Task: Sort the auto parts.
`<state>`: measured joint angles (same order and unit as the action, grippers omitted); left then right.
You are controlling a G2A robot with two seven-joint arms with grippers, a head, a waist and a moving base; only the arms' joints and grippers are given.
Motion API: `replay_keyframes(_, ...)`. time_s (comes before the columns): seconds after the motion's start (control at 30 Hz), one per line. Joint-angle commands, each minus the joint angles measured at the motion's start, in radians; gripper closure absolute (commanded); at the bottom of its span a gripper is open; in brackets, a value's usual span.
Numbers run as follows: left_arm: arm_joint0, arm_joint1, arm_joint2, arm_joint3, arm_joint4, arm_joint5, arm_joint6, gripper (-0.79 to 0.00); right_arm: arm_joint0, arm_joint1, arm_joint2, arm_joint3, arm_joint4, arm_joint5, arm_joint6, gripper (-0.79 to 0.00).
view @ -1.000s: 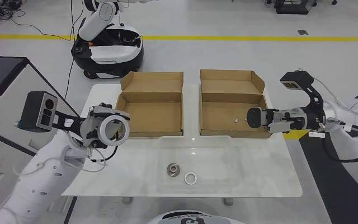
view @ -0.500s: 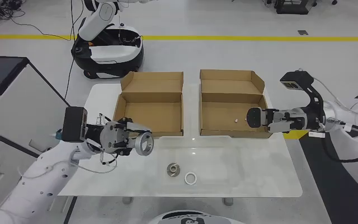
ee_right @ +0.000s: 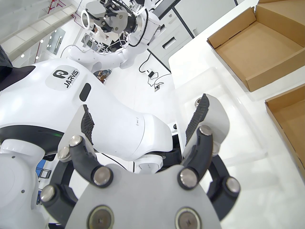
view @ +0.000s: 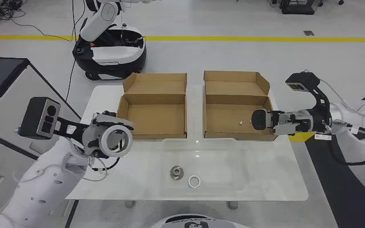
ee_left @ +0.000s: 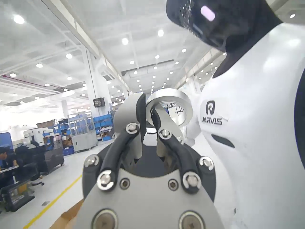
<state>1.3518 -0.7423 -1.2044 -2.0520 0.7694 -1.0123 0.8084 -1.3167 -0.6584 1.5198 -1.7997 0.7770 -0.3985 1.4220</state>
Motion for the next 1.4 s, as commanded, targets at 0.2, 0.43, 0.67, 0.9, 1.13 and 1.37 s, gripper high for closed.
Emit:
replay_keyframes(0.2,0.018,-0.024,-0.023,0.027,0.082,0.000,0.000,0.000,0.000,0.000,0.000,0.000,0.000,0.000,0.000,-0.785)
replay_keyframes(0.43,0.027,-0.020,-0.016,0.050,0.126,0.000,0.000,0.000,0.000,0.000,0.000,0.000,0.000,0.000,0.000,-0.785)
replay_keyframes(0.67,0.027,-0.020,-0.016,0.050,0.126,0.000,0.000,0.000,0.000,0.000,0.000,0.000,0.000,0.000,0.000,-0.785)
replay_keyframes(0.9,0.029,-0.026,-0.023,0.045,0.079,0.062,-0.063,0.000,0.000,0.000,0.000,0.000,0.000,0.000,0.000,-0.785)
replay_keyframes(1.13,-0.024,-0.031,-0.038,0.097,-0.048,0.127,-0.297,0.000,0.000,0.000,0.000,0.000,0.000,0.000,0.000,-0.785)
replay_keyframes(1.37,-0.087,-0.027,-0.012,0.168,-0.126,0.247,-0.751,0.000,0.000,0.000,0.000,0.000,0.000,0.000,0.000,-0.785)
